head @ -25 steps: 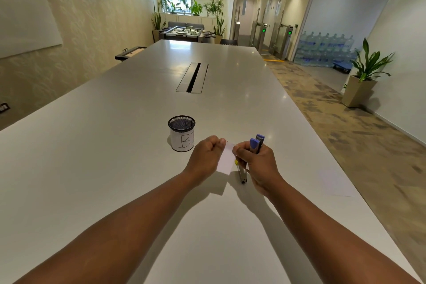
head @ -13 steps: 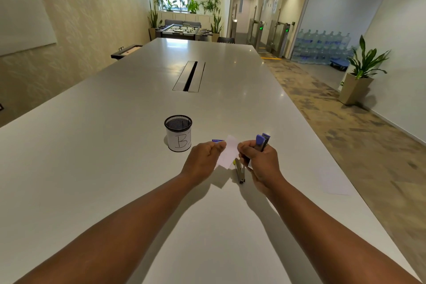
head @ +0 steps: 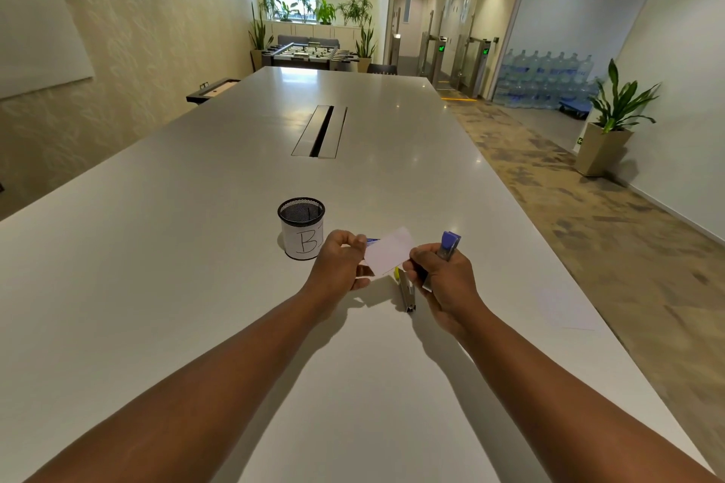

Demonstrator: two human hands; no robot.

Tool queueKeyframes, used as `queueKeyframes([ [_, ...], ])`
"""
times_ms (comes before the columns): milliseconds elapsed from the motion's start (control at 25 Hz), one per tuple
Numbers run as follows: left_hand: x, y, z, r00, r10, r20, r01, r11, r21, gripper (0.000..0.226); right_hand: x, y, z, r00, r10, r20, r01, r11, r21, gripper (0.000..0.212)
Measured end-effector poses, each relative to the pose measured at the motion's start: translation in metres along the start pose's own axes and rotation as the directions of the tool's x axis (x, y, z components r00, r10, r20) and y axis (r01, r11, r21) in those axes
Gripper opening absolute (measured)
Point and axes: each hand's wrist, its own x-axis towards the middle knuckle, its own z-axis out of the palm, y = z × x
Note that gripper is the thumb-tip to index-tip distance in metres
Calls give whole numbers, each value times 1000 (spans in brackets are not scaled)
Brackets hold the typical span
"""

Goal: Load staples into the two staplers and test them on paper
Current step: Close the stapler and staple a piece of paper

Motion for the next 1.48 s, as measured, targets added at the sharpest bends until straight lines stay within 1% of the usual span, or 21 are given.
queueKeyframes([
  [40,0,1,0,998,-42,39,45,996,-82,15,0,0,0,1000,-3,2,3,1000,6,21],
  [80,0,1,0,996,-53,69,61,991,-123,22,0,0,0,1000,-5,6,5,1000,14,20],
  [160,-1,0,-1,997,-26,72,35,992,-119,32,-1,1,-1,1000,-2,19,2,1000,28,16],
  [280,-2,4,-1,1000,20,-2,-20,992,-128,27,-2,2,-1,999,24,35,-25,999,31,9],
  [400,-4,8,0,998,51,33,-45,986,-161,28,-3,4,2,999,30,45,-30,999,16,10],
  [480,-6,10,3,995,90,33,-85,990,-114,30,-4,4,3,998,34,52,-35,999,5,10],
  [560,-6,12,4,990,139,1,-138,988,-73,26,-4,5,2,998,24,61,-21,999,-47,9],
  [640,-5,13,4,989,149,-20,-150,985,-90,24,-6,5,1,996,16,83,-8,995,-101,15],
  [760,-5,20,0,991,128,-43,-133,981,-138,25,-12,5,5,988,46,147,-25,990,-141,38],
  [800,-5,22,-1,991,125,-42,-130,980,-149,25,-15,5,8,984,52,171,-25,987,-157,41],
  [920,-8,26,0,991,135,-21,-137,981,-137,24,-20,4,16,974,81,213,-42,982,-183,39],
  [1040,-12,27,-2,984,178,-10,-178,979,-102,26,-22,2,20,967,82,242,-47,988,-147,35],
  [1160,-17,27,-5,977,212,1,-211,975,-68,31,-23,0,22,966,81,244,-51,991,-126,39],
  [1280,-21,24,-6,974,221,44,-220,975,-9,38,-21,-2,24,964,76,254,-59,995,-77,43],
  [1400,-21,24,-10,973,215,81,-214,977,-18,47,-19,-5,26,959,77,274,-70,997,-38,54],
  [1480,-21,25,-12,973,208,103,-207,978,-21,49,-17,-5,26,955,79,285,-73,997,-32,53],
])
